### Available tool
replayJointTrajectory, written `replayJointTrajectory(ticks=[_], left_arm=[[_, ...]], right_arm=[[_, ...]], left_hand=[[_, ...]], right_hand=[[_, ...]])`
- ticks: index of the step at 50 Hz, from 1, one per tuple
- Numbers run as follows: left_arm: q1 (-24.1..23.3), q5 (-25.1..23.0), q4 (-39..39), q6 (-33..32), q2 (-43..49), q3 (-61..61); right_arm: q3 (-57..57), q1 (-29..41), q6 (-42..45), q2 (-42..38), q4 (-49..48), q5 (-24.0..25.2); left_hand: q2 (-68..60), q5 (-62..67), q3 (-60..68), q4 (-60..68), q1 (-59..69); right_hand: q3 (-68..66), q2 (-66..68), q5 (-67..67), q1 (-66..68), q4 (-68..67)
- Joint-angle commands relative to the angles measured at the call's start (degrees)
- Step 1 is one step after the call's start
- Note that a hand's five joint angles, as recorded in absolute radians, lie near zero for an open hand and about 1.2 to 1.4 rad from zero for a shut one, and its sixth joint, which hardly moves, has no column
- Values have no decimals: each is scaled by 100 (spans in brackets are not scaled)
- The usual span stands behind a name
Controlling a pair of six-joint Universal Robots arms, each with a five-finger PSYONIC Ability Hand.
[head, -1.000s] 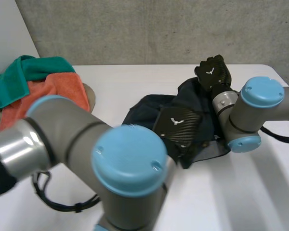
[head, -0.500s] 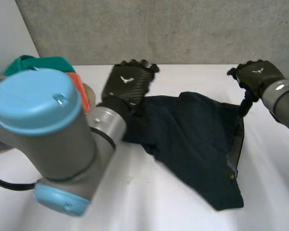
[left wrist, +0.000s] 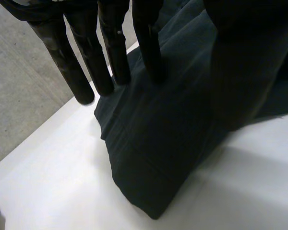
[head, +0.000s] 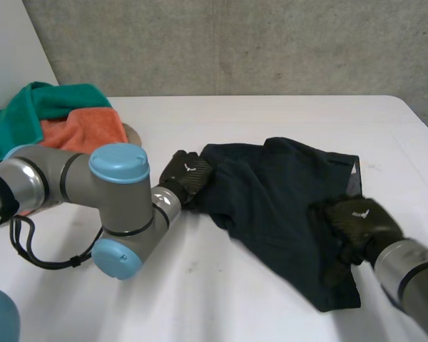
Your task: Fold the laundry.
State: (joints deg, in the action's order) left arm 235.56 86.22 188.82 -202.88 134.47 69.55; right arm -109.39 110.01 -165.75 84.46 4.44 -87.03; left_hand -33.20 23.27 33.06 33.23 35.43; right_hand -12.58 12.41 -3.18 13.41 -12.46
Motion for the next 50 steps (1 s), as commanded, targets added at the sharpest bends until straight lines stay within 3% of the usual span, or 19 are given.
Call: replayJointTrajectory(ticks=[1,3,6,10,18,22,26,30,33,38,42,45,46,47,49,50], left_arm=[[-71,18,58,-23,167,-143],[-89,35,58,-14,150,-126],[-116,70,49,-14,79,-99],[-238,149,-47,12,-341,-29],[-326,536,-618,100,-2861,656],[-362,545,-724,118,-3680,788],[-362,545,-777,118,-3920,797],[-309,571,-759,83,-3640,727],[-274,572,-742,56,-3192,587],[16,563,-698,-58,-1742,-300],[218,615,-567,-374,-469,-1388],[245,721,-513,-480,-54,-1786],[236,765,-531,-480,121,-1935],[227,765,-539,-471,149,-1954],[201,809,-540,-497,132,-1858],[183,809,-540,-498,123,-1805]], right_arm=[[-197,284,77,-807,-742,-455],[-135,284,78,-939,-839,-438],[-4,240,121,-957,-927,-368],[242,240,410,-713,-787,-411],[1145,205,1158,728,292,-377],[1876,205,1264,941,987,-368],[2448,214,1273,941,1410,-192],[2774,161,1247,652,1464,141],[3001,126,1177,-118,1359,317],[3467,213,1106,-1237,1077,309],[3811,284,922,-2211,237,257],[3829,380,886,-2564,-379,151],[3820,433,869,-2635,-487,133],[3802,477,869,-2662,-531,116],[3715,539,860,-2663,-479,72],[3680,539,860,-2636,-444,72]], left_hand=[[-3954,3946,3968,3950,3731],[-4679,4671,4693,4675,4456],[-4680,4673,4694,4677,4457],[-4680,4673,4694,4677,4457],[-4680,4673,4694,4677,4457],[-4680,4673,4694,4677,4457],[-4680,4673,4694,4677,4457],[-4680,4673,4694,4677,4457],[-4680,4673,4694,4677,4457],[-4680,4673,4694,4677,4457],[-4680,4673,4694,4677,4457],[-4680,4673,4694,4677,4457],[-2834,2826,2848,2830,2611],[-1034,1026,1048,1030,811],[1780,-1787,-1766,-1784,-2003],[1844,-1851,-1829,-1847,-2066]], right_hand=[[-1662,1679,-1602,1579,-1674],[-4415,4433,-4355,4332,-4427],[-6736,6753,-6676,6653,-6748],[-6742,6759,-6682,6659,-6754],[-6742,6759,-6682,6659,-6754],[-6742,6759,-6682,6659,-6754],[-6742,6759,-6682,6659,-6754],[-6742,6759,-6682,6659,-6754],[-6742,6759,-6682,6659,-6754],[-6742,6759,-6682,6659,-6754],[-6742,6759,-6682,6659,-6754],[-6742,6759,-6682,6659,-6754],[-6548,6565,-6488,6465,-6560],[-5363,5381,-5304,5280,-5376],[-149,166,-89,66,-161],[258,-241,318,-341,246]])
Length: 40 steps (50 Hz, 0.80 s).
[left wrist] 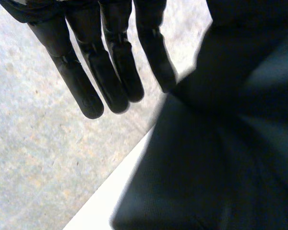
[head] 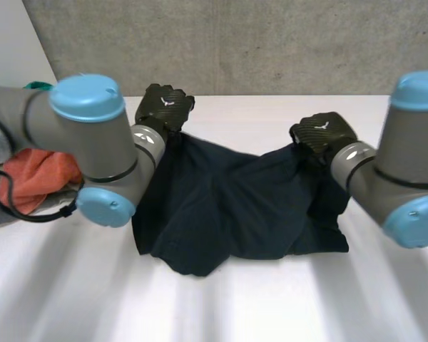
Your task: Fold the laundry.
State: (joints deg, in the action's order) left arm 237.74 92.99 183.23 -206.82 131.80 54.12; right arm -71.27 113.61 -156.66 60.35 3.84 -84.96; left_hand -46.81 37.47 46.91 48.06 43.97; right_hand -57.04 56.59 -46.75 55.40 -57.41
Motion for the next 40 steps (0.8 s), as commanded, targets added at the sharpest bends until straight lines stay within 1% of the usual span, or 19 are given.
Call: replayJointTrajectory(ticks=[1,2,4,7,8,11,13,16,18,19,20,22,23,24,28,32,35,39,40], left_arm=[[-61,131,11,-86,364,-183],[-78,140,11,-77,303,-87],[-96,192,11,-86,-161,247],[-113,421,29,-51,-935,941],[-122,491,37,-34,-1111,1108],[-245,737,20,107,-1840,1759],[-421,887,11,352,-2324,2242],[-631,1045,-7,773,-2877,3013],[-702,1115,2,976,-3089,3358],[-737,1142,11,1082,-3168,3516],[-781,1177,11,1300,-3265,3822],[-834,1212,20,1547,-3310,4079],[-869,1221,20,1670,-3310,4176],[-904,1221,20,1924,-3292,4342],[-931,1230,11,2417,-3082,4572],[-913,1204,-7,2690,-2696,4573],[-887,1186,-7,2744,-2519,4555],[-869,1160,20,2744,-2229,4476],[-869,1160,72,2735,-2020,4371]], right_arm=[[-177,187,-49,-217,-358,-135],[-273,187,-57,-165,-314,-135],[-361,179,-93,-59,-287,-126],[-502,144,-128,432,-243,-74],[-563,109,-76,738,-130,-65],[-581,-93,-31,1109,177,-21],[-520,-313,57,1268,529,84],[-432,-550,267,1295,925,444],[-388,-656,443,1269,1092,699],[-353,-778,652,1216,1232,935],[-344,-849,776,1181,1294,1033],[-327,-964,1005,1076,1400,1165],[-283,-1060,1189,962,1513,1235],[-257,-1069,1243,917,1584,1253],[-142,-1052,1296,812,1988,1254],[-212,-1052,1182,803,2340,1262],[-317,-1052,1024,812,2542,1297],[-563,-1061,901,803,2543,1359],[-642,-1069,900,803,2508,1350]], left_hand=[[3272,-3338,-3282,-3397,-2988],[3306,-3372,-3316,-3431,-3022],[3256,-3322,-3266,-3381,-2972],[3239,-3305,-3249,-3364,-2956],[3239,-3305,-3249,-3364,-2955],[3172,-3238,-3182,-3297,-2888],[3088,-3154,-3098,-3213,-2804],[3003,-3070,-3014,-3128,-2720],[3003,-3069,-3013,-3128,-2720],[3003,-3069,-3013,-3128,-2720],[3003,-3069,-3013,-3128,-2720],[3003,-3069,-3013,-3128,-2720],[3003,-3069,-3013,-3128,-2720],[3003,-3069,-3013,-3128,-2720],[2953,-3019,-2963,-3078,-2670],[2769,-2835,-2779,-2894,-2485],[2684,-2750,-2694,-2809,-2400],[2499,-2565,-2509,-2624,-2215],[2282,-2348,-2292,-2407,-1999]], right_hand=[[4704,-4659,4675,-4540,4741],[4704,-4659,4675,-4540,4741],[4704,-4659,4675,-4540,4741],[4704,-4659,4675,-4540,4741],[4704,-4659,4675,-4540,4741],[4704,-4659,4675,-4540,4741],[4704,-4659,4675,-4540,4741],[4704,-4659,4675,-4540,4741],[4629,-4584,4600,-4465,4666],[4428,-4383,4400,-4264,4465],[4343,-4298,4315,-4179,4380],[4259,-4213,4230,-4094,4295],[3975,-3930,3946,-3811,4012],[3856,-3810,3827,-3691,3892],[3401,-3356,3373,-3237,3438],[3199,-3153,3170,-3034,3235],[3081,-3036,3052,-2917,3117],[3081,-3036,3052,-2917,3117],[3064,-3019,3035,-2900,3101]])
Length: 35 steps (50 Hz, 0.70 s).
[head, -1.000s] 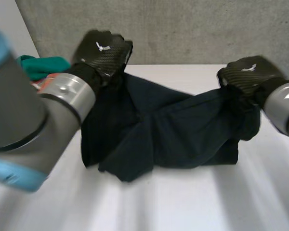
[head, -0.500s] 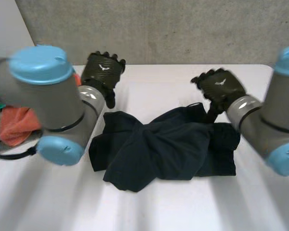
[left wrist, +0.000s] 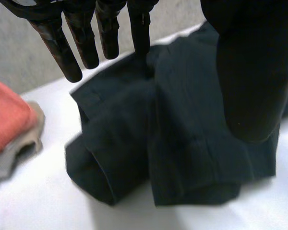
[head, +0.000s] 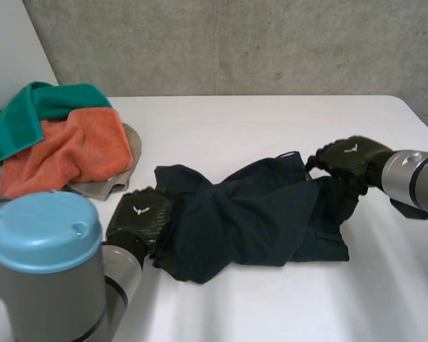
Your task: Fold the laundry.
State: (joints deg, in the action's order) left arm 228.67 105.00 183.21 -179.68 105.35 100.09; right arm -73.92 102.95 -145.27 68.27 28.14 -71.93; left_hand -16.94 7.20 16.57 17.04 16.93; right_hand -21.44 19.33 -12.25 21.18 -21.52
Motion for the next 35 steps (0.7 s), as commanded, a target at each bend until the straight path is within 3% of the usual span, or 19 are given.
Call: replayJointTrajectory(ticks=[1,4,5,8,9,11,17,24,30,35], left_arm=[[37,-41,92,29,714,-288],[55,-32,136,29,995,-508],[72,-24,153,29,1083,-561],[99,-24,250,29,1312,-763],[99,-15,268,29,1339,-807],[99,-15,338,12,1365,-904],[134,3,286,-67,1085,-1053],[441,-199,-540,-673,-883,-1483],[494,-1033,-1681,-1148,-1622,-2501],[617,-1315,-2421,-1149,-1544,-3162]], right_arm=[[-430,6,-238,2,25,47],[-606,14,-300,-103,-422,38],[-658,15,-352,-147,-728,3],[-738,15,-458,-156,-1143,-67],[-773,6,-528,-156,-1336,-111],[-808,6,-555,-156,-1434,-164],[-765,-47,-476,-52,-1435,-610],[-388,-38,506,1344,-1145,-1095],[315,-29,834,2057,-654,-1122],[510,-12,878,2304,-345,-1043]], left_hand=[[-824,798,861,813,824],[-1528,1502,1565,1518,1529],[-1898,1872,1935,1887,1899],[-4200,4174,4237,4189,4201],[-4822,4796,4859,4811,4823],[-6301,6276,6339,6291,6302],[-6306,6280,6343,6296,6307],[-6306,6280,6343,6296,6307],[-6306,6280,6343,6296,6307],[-6306,6280,6343,6296,6307]], right_hand=[[-529,740,-448,555,-521],[-1669,1880,-1588,1695,-1661],[-2789,3000,-2708,2815,-2781],[-4443,4654,-4362,4469,-4435],[-5598,5809,-5517,5624,-5590],[-5856,6067,-5775,5882,-5848],[-5856,6067,-5775,5882,-5848],[-5856,6067,-5775,5882,-5848],[-5856,6067,-5775,5882,-5848],[-5856,6067,-5775,5882,-5848]])
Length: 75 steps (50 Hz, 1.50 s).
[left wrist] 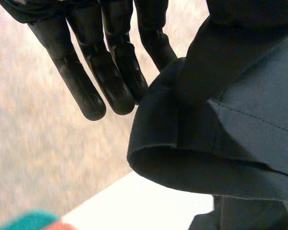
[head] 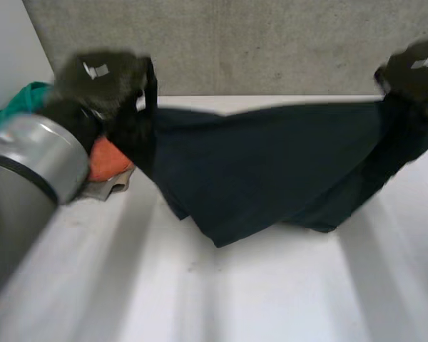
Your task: Fold the laundry.
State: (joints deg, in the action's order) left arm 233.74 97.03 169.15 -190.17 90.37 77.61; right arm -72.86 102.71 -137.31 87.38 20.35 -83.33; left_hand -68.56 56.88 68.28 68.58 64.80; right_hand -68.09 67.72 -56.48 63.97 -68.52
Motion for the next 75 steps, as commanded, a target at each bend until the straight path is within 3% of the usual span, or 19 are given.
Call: replayJointTrajectory(ticks=[1,8,16,20,24,28,31,35,41,49,53,57,66,68,69,70,71,75], left_arm=[[154,-536,-1085,-99,6,-958],[462,-509,-1112,-363,1121,-932],[567,-509,-709,-600,2703,-1581],[594,-509,-261,-609,3337,-2547],[594,-509,503,-609,3584,-3882],[585,-483,1347,-600,3540,-4710],[541,-474,1831,-609,3400,-4764],[514,-474,1920,-600,3048,-4484],[550,-483,1779,-600,2319,-2938],[602,-500,1788,-600,2204,-1276],[637,-483,1709,-627,2887,-976],[813,-483,1525,-662,3697,-1073],[787,-500,1419,-732,4796,-2030],[778,-518,1436,-723,4832,-2075],[778,-518,1445,-723,4815,-2075],[743,-509,1428,-723,4771,-2040],[708,-501,1419,-723,4753,-2014],[585,-474,1331,-723,4350,-1672]], right_arm=[[404,65,99,368,513,107],[316,434,293,-159,611,10],[447,592,328,-1424,129,28],[904,768,267,-2092,-846,-253],[1693,909,214,-2470,-2669,-814],[1863,970,153,-2428,-4226,-974],[1836,997,152,-2305,-4776,-992],[1565,1111,152,-2041,-4489,-930],[800,1199,135,-1637,-3478,-764],[-430,1313,-102,-1504,-2141,-245],[-800,1278,-418,-1688,-1956,-192],[-906,1304,-665,-2400,-1938,-209],[-915,1445,-770,-2902,-1982,-367],[-932,1445,-858,-2902,-1982,-438],[-950,1445,-989,-2902,-1982,-516],[-959,1445,-1060,-2902,-1982,-561],[-959,1445,-1130,-2902,-1974,-596],[-1038,1445,-1438,-2884,-1982,-675]], left_hand=[[-1144,1312,1172,1142,1520],[-1144,1312,1172,1142,1520],[-1144,1312,1172,1142,1520],[-1144,1312,1172,1142,1520],[-1144,1312,1172,1142,1520],[-1144,1312,1172,1142,1520],[-1144,1312,1172,1142,1520],[-1144,1312,1172,1142,1520],[-1144,1312,1172,1142,1520],[-1144,1312,1172,1142,1520],[-1144,1312,1172,1142,1520],[-1144,1312,1172,1142,1520],[-1144,1312,1172,1142,1520],[-129,297,157,127,505],[1146,-977,-1117,-1147,-769],[3506,-3338,-3478,-3508,-3130],[4413,-4244,-4384,-4414,-4036],[4960,-4792,-4931,-4962,-4584]], right_hand=[[-1191,1228,-1352,1603,-1148],[-1191,1228,-1352,1603,-1148],[-1191,1228,-1352,1603,-1148],[-1191,1228,-1352,1603,-1148],[-1191,1228,-1352,1603,-1148],[-1191,1228,-1352,1603,-1148],[-1191,1228,-1352,1603,-1148],[-1191,1228,-1352,1603,-1148],[-1191,1228,-1352,1603,-1148],[-1191,1228,-1352,1603,-1148],[-1191,1228,-1352,1603,-1148],[-1191,1228,-1352,1603,-1148],[-1191,1228,-1352,1603,-1148],[-1191,1228,-1352,1603,-1148],[-1191,1228,-1352,1603,-1148],[-1191,1228,-1352,1603,-1148],[-1191,1228,-1352,1603,-1148],[-1191,1228,-1352,1603,-1148]])
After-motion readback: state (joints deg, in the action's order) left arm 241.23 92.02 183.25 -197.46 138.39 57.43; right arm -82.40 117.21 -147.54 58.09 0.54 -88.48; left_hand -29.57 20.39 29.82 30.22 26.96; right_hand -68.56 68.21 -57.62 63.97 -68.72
